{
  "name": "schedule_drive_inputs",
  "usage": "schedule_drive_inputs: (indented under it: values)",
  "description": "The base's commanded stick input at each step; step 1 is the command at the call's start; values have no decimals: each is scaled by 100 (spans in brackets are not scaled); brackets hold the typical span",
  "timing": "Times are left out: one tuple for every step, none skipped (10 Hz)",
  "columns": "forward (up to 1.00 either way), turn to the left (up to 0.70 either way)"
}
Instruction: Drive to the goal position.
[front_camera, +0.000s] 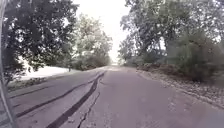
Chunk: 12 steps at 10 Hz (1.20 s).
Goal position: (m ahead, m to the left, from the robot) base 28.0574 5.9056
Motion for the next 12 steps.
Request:
schedule_drive_inputs:
  values:
    - [70,0]
    - [70,0]
    - [70,0]
    - [70,0]
    - [70,0]
    - [70,0]
    - [70,0]
    - [70,1]
    - [70,3]
    - [70,3]
    - [70,3]
    - [70,3]
